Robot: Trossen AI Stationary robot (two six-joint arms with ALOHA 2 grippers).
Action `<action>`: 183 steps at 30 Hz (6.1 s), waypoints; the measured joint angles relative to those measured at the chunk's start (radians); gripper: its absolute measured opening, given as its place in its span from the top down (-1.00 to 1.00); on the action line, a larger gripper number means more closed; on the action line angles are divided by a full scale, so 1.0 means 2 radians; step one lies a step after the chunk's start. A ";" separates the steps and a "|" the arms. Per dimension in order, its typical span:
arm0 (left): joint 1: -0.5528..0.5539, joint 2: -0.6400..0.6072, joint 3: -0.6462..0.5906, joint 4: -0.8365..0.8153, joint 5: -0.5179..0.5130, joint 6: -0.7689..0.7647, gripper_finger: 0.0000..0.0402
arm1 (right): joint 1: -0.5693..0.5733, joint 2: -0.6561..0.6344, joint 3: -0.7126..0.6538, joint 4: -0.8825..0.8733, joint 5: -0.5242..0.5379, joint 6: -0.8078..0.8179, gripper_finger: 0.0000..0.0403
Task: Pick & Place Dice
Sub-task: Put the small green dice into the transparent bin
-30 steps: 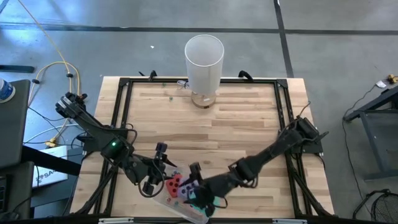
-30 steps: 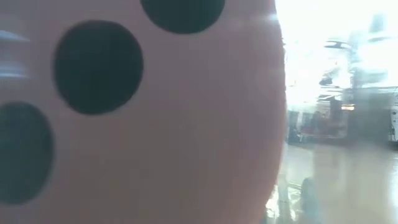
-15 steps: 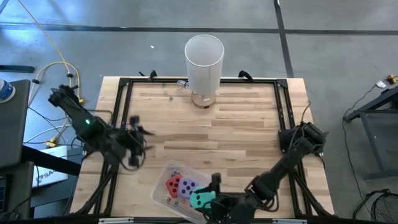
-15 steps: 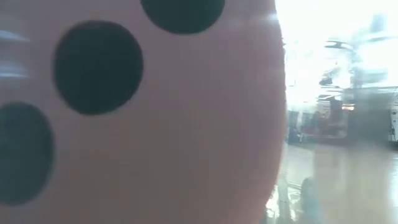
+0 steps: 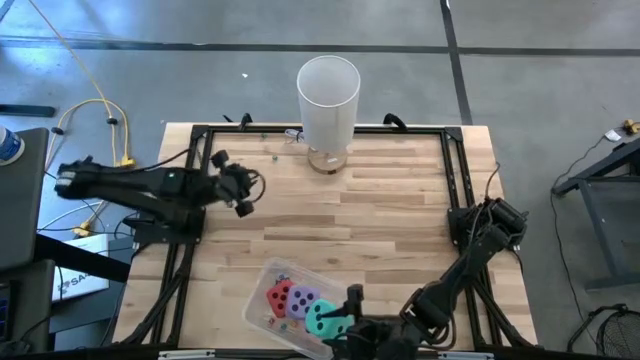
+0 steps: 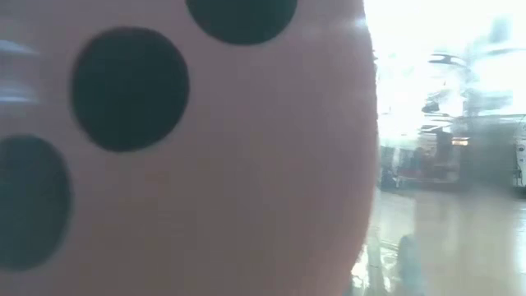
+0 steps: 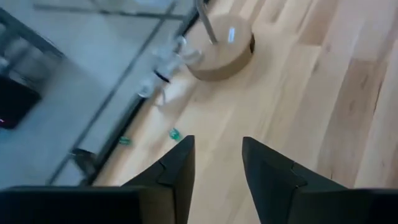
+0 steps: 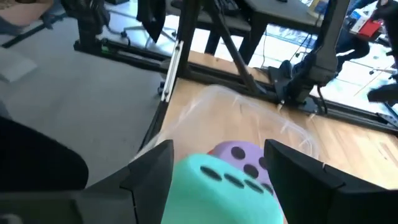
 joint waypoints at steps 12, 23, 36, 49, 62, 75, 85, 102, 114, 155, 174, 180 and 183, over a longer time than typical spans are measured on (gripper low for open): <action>0.216 0.001 -0.115 0.205 0.255 0.108 0.39 | -0.020 0.000 0.000 -0.069 -0.039 0.081 -0.02; 0.352 0.001 -0.174 0.275 0.472 0.160 0.39 | -0.045 -0.001 0.001 -0.063 -0.130 0.081 0.10; 0.425 0.049 -0.272 0.459 0.493 0.187 0.39 | -0.064 -0.002 0.002 -0.083 -0.156 0.070 0.13; 0.390 0.128 -0.273 0.513 0.444 0.252 0.39 | -0.060 -0.020 -0.001 -0.045 -0.111 -0.039 0.13; 0.408 0.228 -0.273 0.623 0.347 0.242 0.38 | -0.047 -0.023 -0.001 -0.064 -0.051 -0.042 0.13; 0.447 0.426 -0.273 0.880 0.390 0.177 0.38 | -0.040 -0.041 0.000 -0.130 0.012 -0.025 0.13; 0.446 0.500 -0.271 0.968 0.404 0.293 0.38 | -0.048 -0.052 0.000 -0.193 0.022 0.013 0.13; 0.446 0.501 -0.271 0.989 0.435 0.190 0.39 | -0.073 -0.063 0.000 -0.239 -0.009 0.039 0.13; 0.432 0.501 -0.262 0.977 0.363 0.177 0.39 | -0.093 -0.062 0.000 -0.240 -0.070 0.039 0.13; 0.415 0.500 -0.240 0.941 0.342 0.209 0.59 | -0.092 -0.061 0.000 -0.237 -0.077 0.052 0.13; 0.375 0.494 -0.242 0.933 0.204 0.218 1.00 | -0.092 -0.061 0.000 -0.238 -0.086 0.056 0.13; 0.341 0.446 -0.243 0.929 0.154 0.268 1.00 | -0.092 -0.061 0.000 -0.238 -0.088 0.056 0.13; 0.323 0.411 -0.243 0.915 0.136 0.277 1.00 | -0.092 -0.061 0.000 -0.238 -0.088 0.056 0.13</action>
